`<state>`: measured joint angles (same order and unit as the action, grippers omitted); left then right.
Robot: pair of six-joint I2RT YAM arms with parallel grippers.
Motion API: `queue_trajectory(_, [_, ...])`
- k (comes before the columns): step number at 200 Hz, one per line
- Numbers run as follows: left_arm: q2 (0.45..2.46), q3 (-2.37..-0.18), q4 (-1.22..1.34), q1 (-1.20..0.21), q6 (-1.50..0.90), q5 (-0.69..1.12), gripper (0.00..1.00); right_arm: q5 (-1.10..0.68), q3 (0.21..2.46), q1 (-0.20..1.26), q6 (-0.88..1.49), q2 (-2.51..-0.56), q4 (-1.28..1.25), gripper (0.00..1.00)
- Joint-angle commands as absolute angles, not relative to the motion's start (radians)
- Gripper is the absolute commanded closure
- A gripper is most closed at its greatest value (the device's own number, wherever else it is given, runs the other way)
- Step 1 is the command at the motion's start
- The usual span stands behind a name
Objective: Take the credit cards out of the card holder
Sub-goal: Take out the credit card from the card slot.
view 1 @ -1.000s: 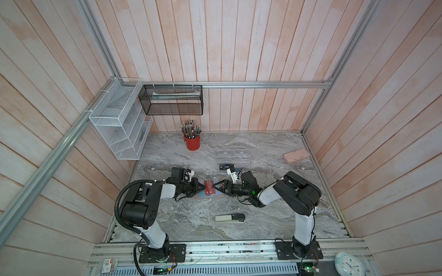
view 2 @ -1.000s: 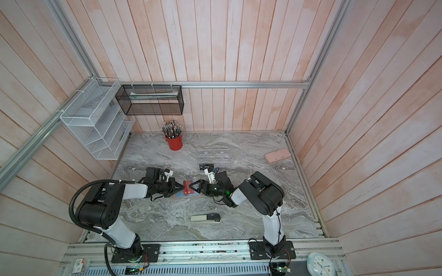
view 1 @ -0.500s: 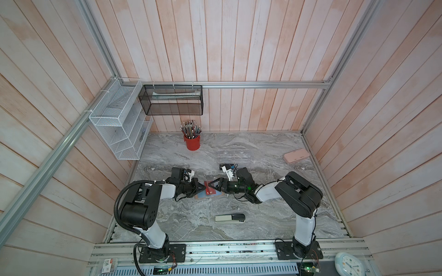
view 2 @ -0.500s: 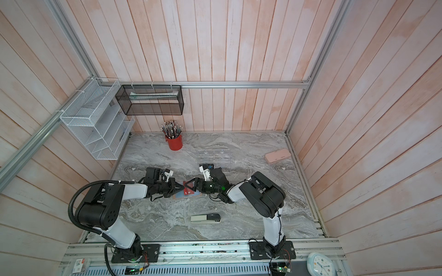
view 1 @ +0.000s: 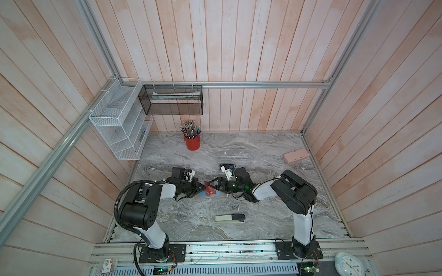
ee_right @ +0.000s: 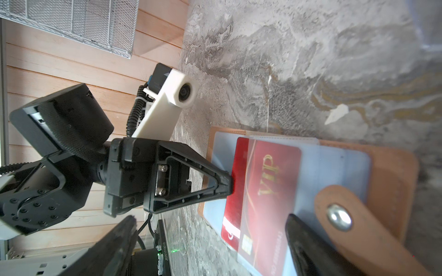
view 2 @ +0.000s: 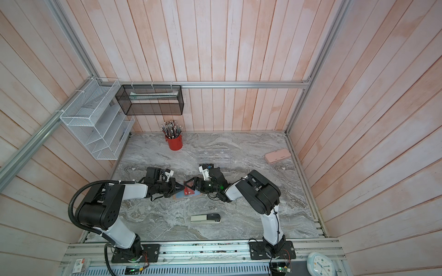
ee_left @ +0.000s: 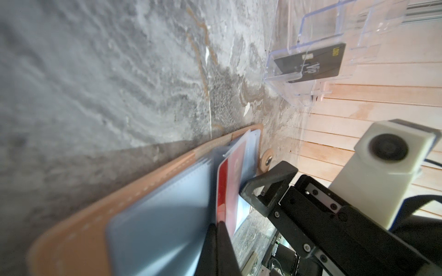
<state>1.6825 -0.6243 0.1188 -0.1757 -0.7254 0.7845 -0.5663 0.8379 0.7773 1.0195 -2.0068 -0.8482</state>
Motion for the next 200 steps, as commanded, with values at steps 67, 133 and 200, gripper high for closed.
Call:
queue_trajectory(67, [1.665,-0.615,0.113,-0.16,-0.68,0.805,1.0,-0.545,0.799,0.767,1.06,-2.069,-0.8,0.02])
queue_trajectory(133, [1.626,-0.585,0.093,-0.139,-0.653,0.789,1.0,-0.55,0.789,0.759,1.068,-2.071,-0.815,0.02])
queue_trajectory(200, [1.534,-0.591,-0.013,-0.138,-0.61,0.745,1.0,-0.549,0.797,0.756,1.051,-2.068,-0.794,0.02])
